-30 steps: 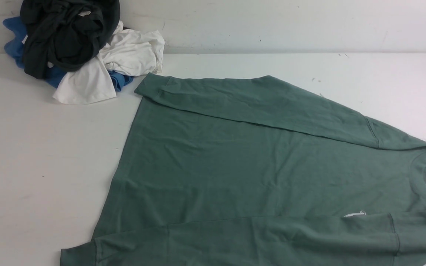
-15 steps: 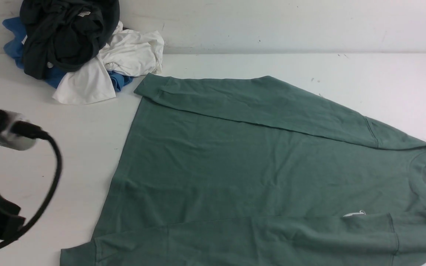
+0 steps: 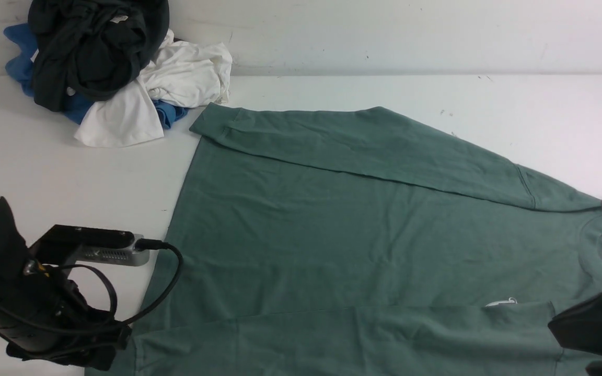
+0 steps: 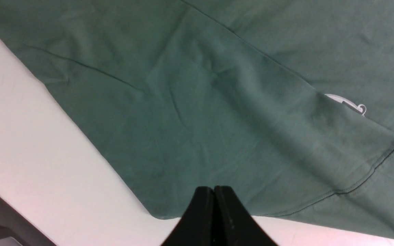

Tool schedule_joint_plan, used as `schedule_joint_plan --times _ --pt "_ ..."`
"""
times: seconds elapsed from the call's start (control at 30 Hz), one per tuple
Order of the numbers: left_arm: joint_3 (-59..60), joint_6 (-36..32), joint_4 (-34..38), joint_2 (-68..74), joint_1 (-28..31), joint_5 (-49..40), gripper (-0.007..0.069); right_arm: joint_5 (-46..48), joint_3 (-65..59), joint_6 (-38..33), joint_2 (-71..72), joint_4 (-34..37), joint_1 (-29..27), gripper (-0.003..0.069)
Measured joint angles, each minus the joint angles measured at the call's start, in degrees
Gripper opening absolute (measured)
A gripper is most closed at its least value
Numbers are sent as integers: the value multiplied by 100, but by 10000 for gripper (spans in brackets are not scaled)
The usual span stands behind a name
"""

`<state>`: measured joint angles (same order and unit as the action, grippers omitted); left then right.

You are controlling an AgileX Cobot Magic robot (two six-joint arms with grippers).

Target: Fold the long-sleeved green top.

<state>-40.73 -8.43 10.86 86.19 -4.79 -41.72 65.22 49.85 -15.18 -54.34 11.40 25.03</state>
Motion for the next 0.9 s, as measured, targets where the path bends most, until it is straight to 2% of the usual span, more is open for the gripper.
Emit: schedule_joint_plan --times 0.27,0.33,0.37,0.4,0.47,0.5,0.57,0.9 --pt "-11 144 8 536 0 395 349 -93 0 -16 0 -2 0 -15" --pt "-30 144 27 570 0 395 283 -93 0 -16 0 -2 0 -15" --pt "-30 144 55 577 0 400 226 -93 0 -16 0 -2 0 -15" --pt "-30 144 64 577 0 400 217 -93 0 -16 0 -2 0 -15" --pt "-30 148 182 562 -7 388 88 -93 0 -16 0 -2 0 -15" --pt "-30 148 182 562 -12 388 88 -93 0 -16 0 -2 0 -15" --pt "-24 148 138 465 -11 320 41 -93 0 -16 0 -2 0 -15" --pt "15 142 49 -762 -11 -17 40 -100 0 -23 -5 -238 0 -15"
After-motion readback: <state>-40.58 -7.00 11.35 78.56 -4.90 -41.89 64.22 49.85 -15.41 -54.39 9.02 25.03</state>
